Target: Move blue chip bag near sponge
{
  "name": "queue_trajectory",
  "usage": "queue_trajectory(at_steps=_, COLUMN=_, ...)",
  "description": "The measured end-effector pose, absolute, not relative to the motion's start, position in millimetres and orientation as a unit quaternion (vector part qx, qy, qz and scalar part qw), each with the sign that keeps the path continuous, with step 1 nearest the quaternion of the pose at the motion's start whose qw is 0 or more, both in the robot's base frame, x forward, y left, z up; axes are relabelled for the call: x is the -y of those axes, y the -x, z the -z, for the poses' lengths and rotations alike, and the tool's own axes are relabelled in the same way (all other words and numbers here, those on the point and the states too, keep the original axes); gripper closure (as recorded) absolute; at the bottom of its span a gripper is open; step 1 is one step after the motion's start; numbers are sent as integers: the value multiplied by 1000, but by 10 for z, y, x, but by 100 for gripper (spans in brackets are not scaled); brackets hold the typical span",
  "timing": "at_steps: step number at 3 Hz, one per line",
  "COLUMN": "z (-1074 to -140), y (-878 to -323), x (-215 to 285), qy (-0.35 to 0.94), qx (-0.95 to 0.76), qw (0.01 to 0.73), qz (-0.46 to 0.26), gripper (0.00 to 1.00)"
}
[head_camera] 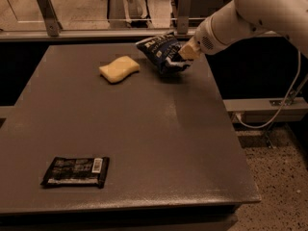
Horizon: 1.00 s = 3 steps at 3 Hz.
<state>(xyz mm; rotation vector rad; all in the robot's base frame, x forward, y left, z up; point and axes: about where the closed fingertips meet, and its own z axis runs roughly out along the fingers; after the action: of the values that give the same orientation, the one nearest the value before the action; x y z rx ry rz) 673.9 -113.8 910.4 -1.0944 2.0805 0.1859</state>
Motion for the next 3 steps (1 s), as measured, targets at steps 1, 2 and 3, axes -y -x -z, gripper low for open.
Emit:
queue_trajectory(at_steps=1, z=-9088, y=-6746, x=1124, qy=413, qx=-824, qw=380, qz=-81, gripper=82)
queue_trajectory(at_steps=2, z=-9077, y=-6747, x=1108, qy=413, qx=-824, qw=379, qz=-82, gripper=59)
queue_trajectory(at_steps=3, z=-9065, y=-6747, x=1089, qy=415, qx=-823, qw=378, qz=-82, gripper=35)
